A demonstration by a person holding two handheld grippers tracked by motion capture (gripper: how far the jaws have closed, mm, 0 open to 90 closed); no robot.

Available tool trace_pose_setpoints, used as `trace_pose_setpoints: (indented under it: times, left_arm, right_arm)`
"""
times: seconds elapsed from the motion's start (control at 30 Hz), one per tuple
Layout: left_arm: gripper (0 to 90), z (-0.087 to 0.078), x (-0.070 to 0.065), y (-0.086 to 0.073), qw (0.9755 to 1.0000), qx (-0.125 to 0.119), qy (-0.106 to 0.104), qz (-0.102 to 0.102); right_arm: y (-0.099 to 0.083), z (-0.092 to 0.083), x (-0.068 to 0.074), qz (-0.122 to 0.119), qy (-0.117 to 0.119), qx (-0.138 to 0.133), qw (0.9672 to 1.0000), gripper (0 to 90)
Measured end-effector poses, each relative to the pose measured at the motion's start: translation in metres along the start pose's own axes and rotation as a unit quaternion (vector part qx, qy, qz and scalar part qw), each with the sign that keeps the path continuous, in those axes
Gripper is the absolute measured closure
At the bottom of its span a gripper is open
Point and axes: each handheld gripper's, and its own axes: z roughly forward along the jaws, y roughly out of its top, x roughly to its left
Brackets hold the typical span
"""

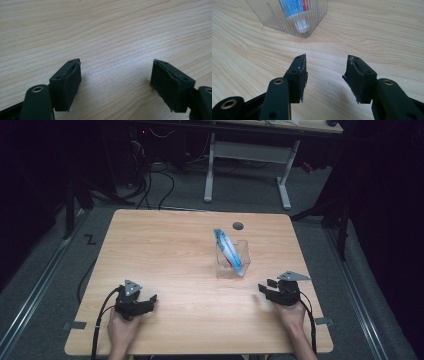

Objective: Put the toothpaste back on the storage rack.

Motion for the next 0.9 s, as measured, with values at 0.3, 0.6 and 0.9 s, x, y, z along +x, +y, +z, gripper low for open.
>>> trace_pose_setpoints:
  times: [0.3, 0.6, 0.9]
  left_arm:
    - [24.8, 0.000, 0.000, 0.000, 1.0000, 0.000, 0.001, 0.001]
    - [24.7, 0.000, 0.000, 0.000, 1.0000, 0.000, 0.001, 0.001]
    - [24.8, 0.000, -0.001, 0.000, 1.0000, 0.001, 0.002, 0.002]
  right_arm:
    - [-0.002, 0.009, 0.003, -0.010, -0.013, 0.013, 0.9998, 49.5]
    - [-0.002, 0.018, 0.006, -0.019, -0.022, 0.021, 0.9993, 48.3]
    - [-0.003, 0.022, 0.008, -0.021, -0.023, 0.025, 0.9992, 46.8]
